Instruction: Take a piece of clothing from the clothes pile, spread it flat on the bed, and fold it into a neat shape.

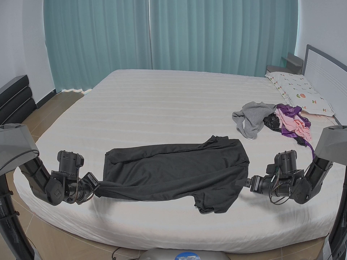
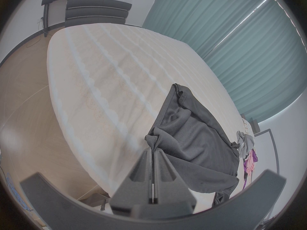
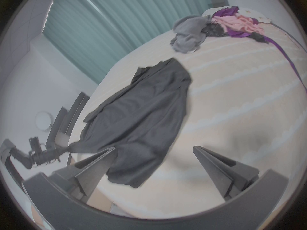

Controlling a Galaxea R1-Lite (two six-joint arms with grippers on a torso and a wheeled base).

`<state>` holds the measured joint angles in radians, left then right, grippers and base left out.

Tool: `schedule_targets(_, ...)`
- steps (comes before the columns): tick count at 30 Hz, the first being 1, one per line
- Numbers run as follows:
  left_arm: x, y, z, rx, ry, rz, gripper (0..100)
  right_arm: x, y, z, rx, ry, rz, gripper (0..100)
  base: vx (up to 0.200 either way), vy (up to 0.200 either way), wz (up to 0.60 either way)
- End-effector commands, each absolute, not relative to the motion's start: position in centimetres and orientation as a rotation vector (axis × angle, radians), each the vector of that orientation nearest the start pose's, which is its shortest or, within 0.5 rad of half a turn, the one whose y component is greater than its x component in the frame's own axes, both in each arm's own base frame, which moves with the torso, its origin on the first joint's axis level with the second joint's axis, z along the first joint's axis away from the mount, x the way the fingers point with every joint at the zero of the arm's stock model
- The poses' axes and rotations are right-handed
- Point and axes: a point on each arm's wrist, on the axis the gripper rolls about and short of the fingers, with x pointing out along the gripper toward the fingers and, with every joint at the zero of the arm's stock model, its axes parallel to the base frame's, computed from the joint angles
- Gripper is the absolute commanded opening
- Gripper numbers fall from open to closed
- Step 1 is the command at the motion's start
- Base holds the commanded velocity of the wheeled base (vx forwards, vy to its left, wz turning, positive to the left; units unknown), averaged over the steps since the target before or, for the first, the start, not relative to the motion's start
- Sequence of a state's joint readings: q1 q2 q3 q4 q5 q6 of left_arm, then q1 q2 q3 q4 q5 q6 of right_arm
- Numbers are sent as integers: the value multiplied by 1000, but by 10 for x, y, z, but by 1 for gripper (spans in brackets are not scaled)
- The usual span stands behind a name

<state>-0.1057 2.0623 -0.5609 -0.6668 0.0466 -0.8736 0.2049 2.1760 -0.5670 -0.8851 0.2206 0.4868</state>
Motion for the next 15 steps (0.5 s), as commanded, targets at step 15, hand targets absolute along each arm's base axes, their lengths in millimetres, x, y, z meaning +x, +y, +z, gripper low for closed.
schedule_targets(15, 293, -31, 20, -759, 806, 299, 0, 285, 139, -31, 408, 928, 311, 100, 0, 0, 0)
